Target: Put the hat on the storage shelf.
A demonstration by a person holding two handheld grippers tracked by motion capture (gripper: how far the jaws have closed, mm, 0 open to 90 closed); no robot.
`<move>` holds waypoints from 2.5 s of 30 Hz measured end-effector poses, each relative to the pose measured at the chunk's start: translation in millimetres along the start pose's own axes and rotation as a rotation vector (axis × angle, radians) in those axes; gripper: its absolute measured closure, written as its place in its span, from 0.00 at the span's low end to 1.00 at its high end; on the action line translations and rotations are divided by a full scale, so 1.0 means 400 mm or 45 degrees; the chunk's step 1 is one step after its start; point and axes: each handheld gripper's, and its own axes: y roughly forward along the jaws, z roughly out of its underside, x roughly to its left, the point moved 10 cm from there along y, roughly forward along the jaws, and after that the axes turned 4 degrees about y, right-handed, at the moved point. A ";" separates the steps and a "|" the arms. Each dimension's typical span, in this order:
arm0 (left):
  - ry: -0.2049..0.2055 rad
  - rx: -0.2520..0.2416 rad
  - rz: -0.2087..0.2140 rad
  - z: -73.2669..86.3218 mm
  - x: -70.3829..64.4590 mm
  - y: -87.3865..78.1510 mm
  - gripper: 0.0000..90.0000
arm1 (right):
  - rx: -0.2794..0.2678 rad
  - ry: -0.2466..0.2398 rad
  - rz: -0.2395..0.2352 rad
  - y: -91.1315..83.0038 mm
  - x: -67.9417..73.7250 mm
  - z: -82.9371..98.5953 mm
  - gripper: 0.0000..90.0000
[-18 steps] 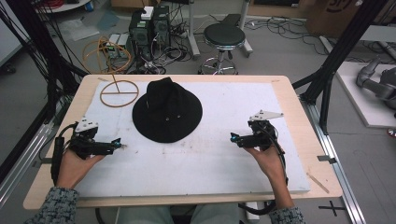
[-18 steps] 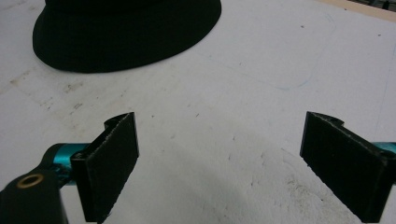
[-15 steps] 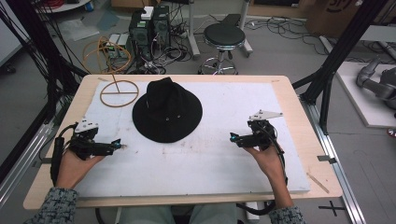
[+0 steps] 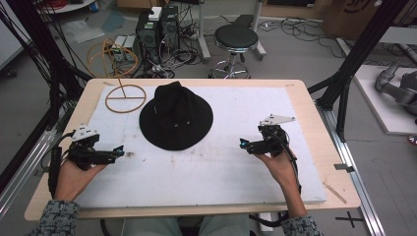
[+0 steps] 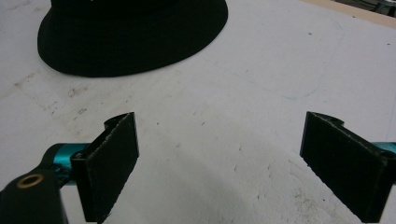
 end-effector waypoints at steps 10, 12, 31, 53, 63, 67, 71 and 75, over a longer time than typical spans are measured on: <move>0.003 -0.041 0.047 -0.035 -0.028 0.011 0.02 | 0.002 0.016 0.011 -0.015 -0.008 0.013 0.13; 0.009 -0.046 0.049 -0.040 -0.028 0.012 0.02 | 0.002 0.024 0.016 -0.021 -0.012 0.018 0.13; 0.113 -0.061 0.170 -0.195 -0.076 0.082 0.03 | -0.013 0.052 0.060 -0.084 -0.034 0.061 0.13; 0.219 -0.122 0.254 -0.401 -0.151 0.177 0.04 | -0.024 0.061 0.090 -0.129 -0.035 0.085 0.13; 0.176 -0.119 0.283 -0.465 -0.179 0.232 0.04 | -0.026 0.069 0.093 -0.139 -0.034 0.093 0.13; 0.160 -0.129 0.303 -0.468 -0.187 0.265 0.04 | -0.022 0.074 0.092 -0.141 -0.033 0.098 0.13; 0.170 -0.129 0.290 -0.465 -0.187 0.291 0.04 | -0.025 0.071 0.089 -0.142 -0.033 0.098 0.13; 0.145 -0.183 0.267 -0.484 -0.192 0.305 0.04 | -0.026 0.070 0.092 -0.141 -0.032 0.097 0.13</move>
